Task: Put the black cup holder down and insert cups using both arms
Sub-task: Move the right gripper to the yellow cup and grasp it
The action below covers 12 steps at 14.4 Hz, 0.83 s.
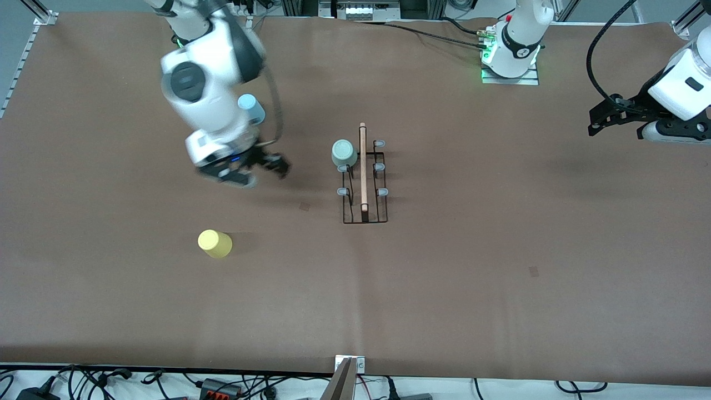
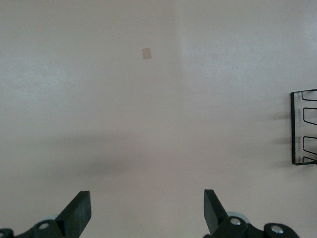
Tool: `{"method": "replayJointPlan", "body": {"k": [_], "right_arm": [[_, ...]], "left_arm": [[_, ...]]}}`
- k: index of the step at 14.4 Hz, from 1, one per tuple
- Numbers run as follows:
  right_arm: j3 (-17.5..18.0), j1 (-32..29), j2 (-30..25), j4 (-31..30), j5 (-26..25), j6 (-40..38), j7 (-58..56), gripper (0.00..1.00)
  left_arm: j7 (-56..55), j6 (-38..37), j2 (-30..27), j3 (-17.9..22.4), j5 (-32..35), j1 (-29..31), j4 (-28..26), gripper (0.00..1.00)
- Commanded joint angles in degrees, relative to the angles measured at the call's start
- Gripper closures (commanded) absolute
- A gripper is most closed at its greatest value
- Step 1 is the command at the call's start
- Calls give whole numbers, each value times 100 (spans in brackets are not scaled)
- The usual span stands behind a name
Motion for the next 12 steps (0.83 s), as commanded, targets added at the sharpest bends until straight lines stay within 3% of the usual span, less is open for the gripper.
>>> {"method": "replayJointPlan", "body": {"k": [1, 3, 5, 8, 12], "right_arm": [[79, -465, 200, -9, -718, -19, -827, 0], [-175, -510, 499, 209, -1123, 112, -1066, 0], [-220, -510, 1060, 893, -1213, 113, -1303, 0], [-290, -528, 1702, 1351, -1404, 209, -1454, 0], [-518, -554, 2011, 1397, -1784, 718, -1462, 0]], "left_arm": [[-50, -153, 114, -4, -121, 1, 213, 0], [-50, -162, 115, -4, -121, 1, 213, 0], [-50, -162, 115, -4, -121, 1, 213, 0], [-59, -171, 115, -4, -121, 1, 213, 0], [-59, -171, 115, -4, -121, 1, 213, 0]]}}
